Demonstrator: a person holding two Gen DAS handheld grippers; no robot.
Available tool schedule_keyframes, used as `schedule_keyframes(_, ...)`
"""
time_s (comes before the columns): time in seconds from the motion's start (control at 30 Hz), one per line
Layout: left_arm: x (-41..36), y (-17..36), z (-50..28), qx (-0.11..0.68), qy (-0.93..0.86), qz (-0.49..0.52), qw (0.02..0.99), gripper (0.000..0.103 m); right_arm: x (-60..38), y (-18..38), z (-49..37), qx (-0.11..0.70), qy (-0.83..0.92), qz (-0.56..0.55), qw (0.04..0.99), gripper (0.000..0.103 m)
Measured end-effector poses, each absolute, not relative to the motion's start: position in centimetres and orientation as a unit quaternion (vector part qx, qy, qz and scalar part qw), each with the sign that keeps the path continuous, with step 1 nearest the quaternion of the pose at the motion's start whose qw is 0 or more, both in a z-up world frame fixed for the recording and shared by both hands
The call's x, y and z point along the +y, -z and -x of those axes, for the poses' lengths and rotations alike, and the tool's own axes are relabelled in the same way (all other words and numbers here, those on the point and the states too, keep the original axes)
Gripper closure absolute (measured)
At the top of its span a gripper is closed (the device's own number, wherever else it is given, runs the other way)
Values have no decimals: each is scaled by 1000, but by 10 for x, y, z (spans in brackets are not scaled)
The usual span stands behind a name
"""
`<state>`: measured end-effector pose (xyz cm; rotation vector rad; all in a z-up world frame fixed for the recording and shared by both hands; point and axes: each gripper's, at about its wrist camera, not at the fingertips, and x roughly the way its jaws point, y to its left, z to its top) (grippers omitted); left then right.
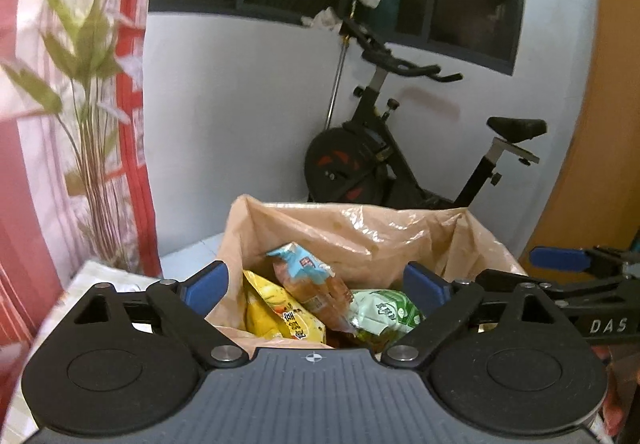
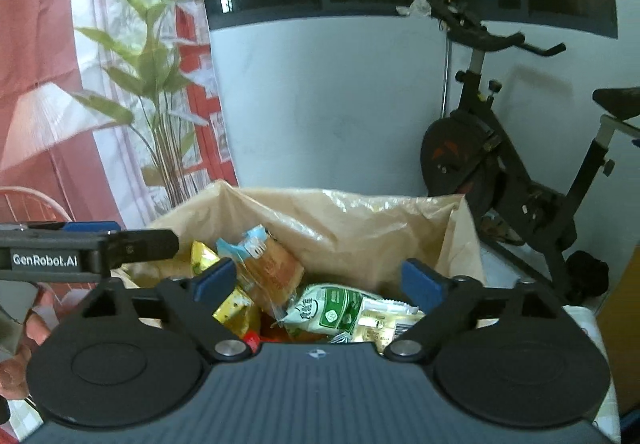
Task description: Organize snacks
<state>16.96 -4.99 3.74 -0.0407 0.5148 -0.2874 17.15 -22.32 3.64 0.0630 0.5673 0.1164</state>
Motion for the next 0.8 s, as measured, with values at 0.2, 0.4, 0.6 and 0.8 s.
schedule_keyframes(0.2,-47,-58,-129,217,119,0,969,7,-218,-58,-141,265,-55,-35,962,0)
schedule_keyframes(0.4,-44,-71,-90,191,97,-6,977,7,-212,-75,-105,240,-30,-25,970,0)
schedule_keyframes(0.6,-48,-80,-64,181,87,-20,980,7,-206,-87,-74,218,-18,-23,976,0)
schedule_keyframes(0.8,-48,-86,-49,182,84,-10,980,7,-204,-96,-55,204,-17,-26,978,0)
